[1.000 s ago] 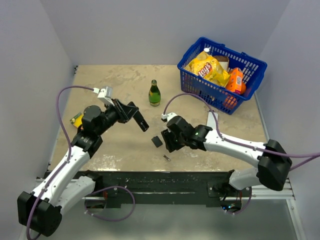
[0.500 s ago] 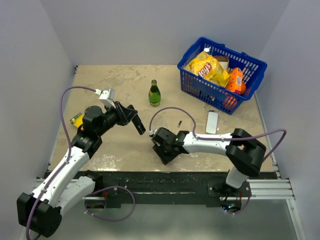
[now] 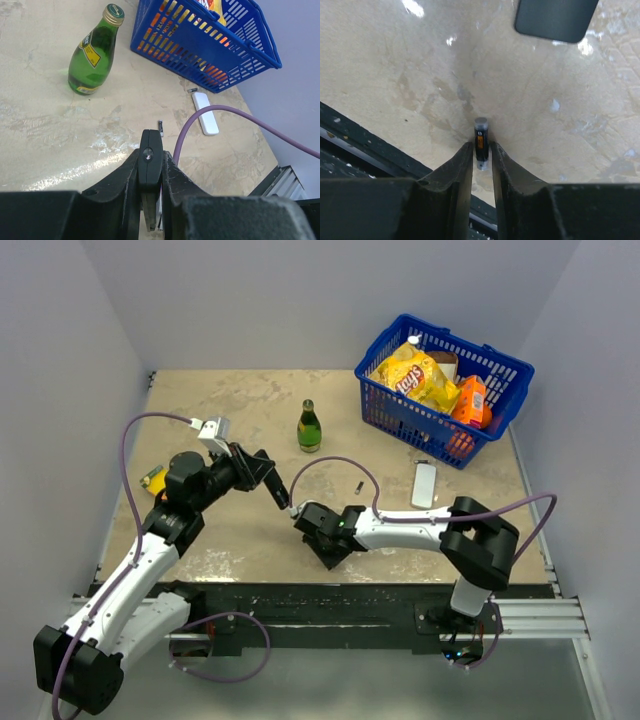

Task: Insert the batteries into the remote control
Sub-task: Pick up the battery from the center of the board.

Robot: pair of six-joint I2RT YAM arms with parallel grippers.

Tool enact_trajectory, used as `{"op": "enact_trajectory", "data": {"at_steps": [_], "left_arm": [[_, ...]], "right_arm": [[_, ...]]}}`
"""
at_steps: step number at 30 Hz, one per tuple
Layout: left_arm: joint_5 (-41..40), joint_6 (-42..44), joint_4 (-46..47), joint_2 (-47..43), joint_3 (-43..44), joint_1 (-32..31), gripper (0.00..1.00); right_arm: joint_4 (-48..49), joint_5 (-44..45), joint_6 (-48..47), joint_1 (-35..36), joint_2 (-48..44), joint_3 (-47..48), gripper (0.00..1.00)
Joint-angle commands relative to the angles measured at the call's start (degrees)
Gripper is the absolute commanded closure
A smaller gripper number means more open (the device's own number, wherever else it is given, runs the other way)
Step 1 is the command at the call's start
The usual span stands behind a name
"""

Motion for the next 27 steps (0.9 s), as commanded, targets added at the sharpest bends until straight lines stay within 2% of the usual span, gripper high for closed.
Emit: {"op": "enact_trajectory", "data": {"at_steps": [1,23,27], "left_arm": [[0.99,0.03,3.18,-0.74,0.23,0.34,1.0],[3.01,-1.72,5.29,-0.39,-1.0,0.34,1.0],[3.54,-2.25,6.08,-0.3,-1.44,0.34,1.0]], "right_arm": [[-3.95,1.41,0.9,0.53,-2.76,-2.33,0.74],[-2.72,6.24,2.39,2.99,2.33,-2.16,0.75],[-2.8,7.03,2.31,2.99,1.46,-1.9,0.94]]}}
